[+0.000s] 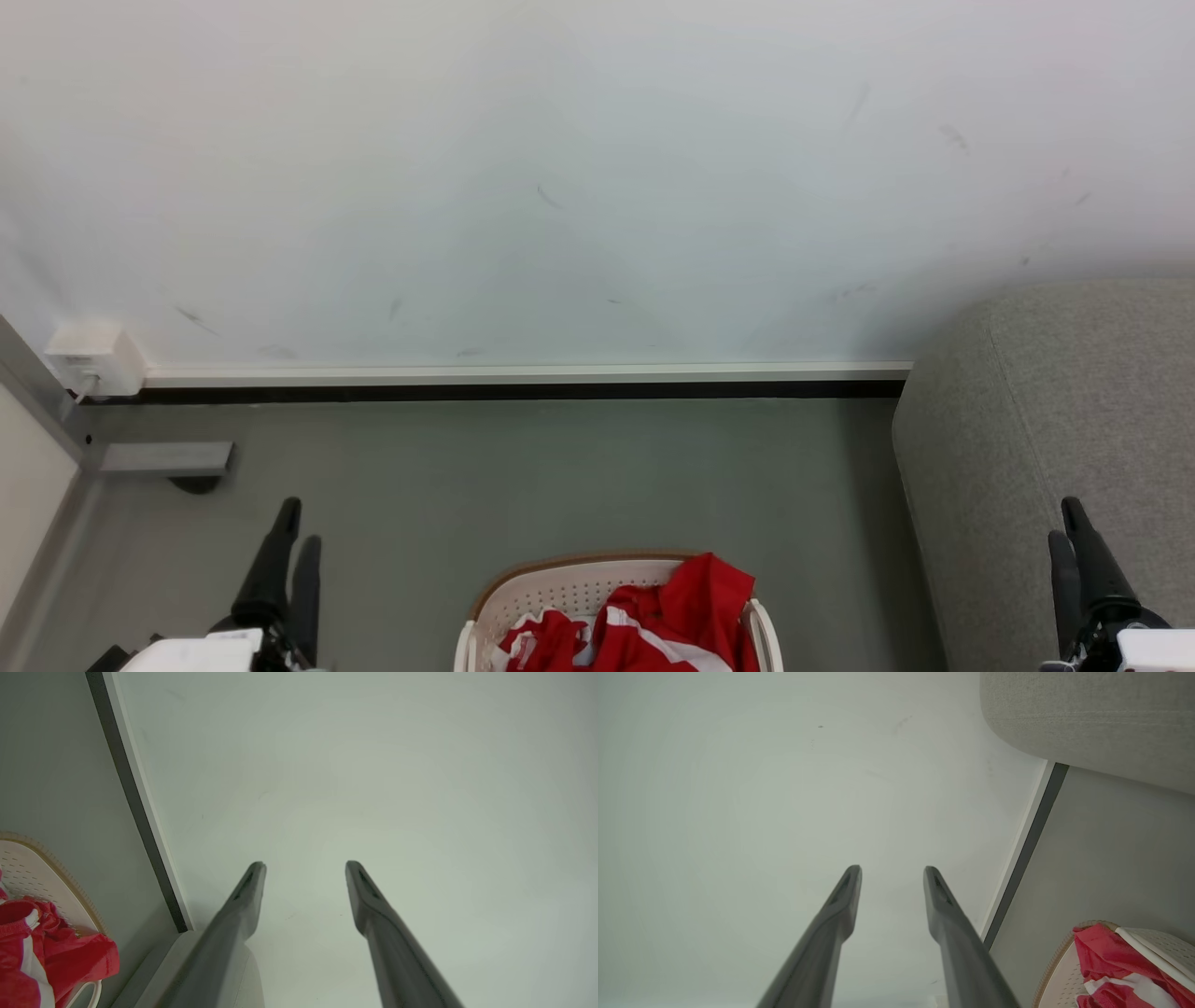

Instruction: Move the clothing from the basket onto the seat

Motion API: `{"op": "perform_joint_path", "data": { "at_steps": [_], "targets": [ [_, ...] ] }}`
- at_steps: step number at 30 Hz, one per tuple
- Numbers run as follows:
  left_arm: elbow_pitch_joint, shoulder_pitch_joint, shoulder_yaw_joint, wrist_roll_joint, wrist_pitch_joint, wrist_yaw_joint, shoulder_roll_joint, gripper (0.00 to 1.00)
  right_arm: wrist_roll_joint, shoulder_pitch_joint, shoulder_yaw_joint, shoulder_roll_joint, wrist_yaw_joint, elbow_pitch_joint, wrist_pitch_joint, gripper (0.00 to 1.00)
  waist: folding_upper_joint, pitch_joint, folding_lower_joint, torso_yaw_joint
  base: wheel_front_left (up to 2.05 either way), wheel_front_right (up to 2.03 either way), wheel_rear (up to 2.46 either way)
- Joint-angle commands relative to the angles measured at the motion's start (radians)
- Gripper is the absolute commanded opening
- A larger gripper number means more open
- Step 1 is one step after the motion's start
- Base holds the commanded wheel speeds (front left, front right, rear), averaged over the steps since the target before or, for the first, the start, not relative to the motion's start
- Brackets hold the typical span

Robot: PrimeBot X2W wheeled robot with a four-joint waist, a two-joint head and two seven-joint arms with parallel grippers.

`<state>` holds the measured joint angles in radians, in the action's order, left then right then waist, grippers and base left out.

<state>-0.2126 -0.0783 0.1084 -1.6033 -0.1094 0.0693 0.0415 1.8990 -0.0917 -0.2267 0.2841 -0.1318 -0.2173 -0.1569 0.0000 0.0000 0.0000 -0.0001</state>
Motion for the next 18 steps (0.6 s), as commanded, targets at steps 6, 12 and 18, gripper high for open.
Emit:
{"op": "perform_joint_path", "data": {
  "at_steps": [6, 12, 18],
  "targets": [
    [0.003, -0.01, -0.023, 0.029, 0.037, 0.008, 0.005, 1.0, -0.106, -0.003, 0.021, -0.007, 0.0, 0.02, -0.011, 1.0, 0.0, 0.0, 0.0, -0.001, 0.0, 0.0, 0.0],
    [-0.001, -0.006, -0.032, 0.109, 0.066, 0.011, 0.005, 1.0, -0.273, 0.007, 0.031, -0.023, 0.0, 0.038, -0.02, 1.0, 0.0, 0.0, 0.0, -0.005, 0.0, 0.0, 0.0],
    [0.006, -0.002, -0.045, 0.217, 0.093, 0.008, 0.006, 1.0, -0.455, 0.017, 0.032, -0.031, 0.0, 0.054, -0.027, 1.0, 0.0, 0.0, 0.0, -0.008, 0.0, 0.0, 0.0]
  ]
}}
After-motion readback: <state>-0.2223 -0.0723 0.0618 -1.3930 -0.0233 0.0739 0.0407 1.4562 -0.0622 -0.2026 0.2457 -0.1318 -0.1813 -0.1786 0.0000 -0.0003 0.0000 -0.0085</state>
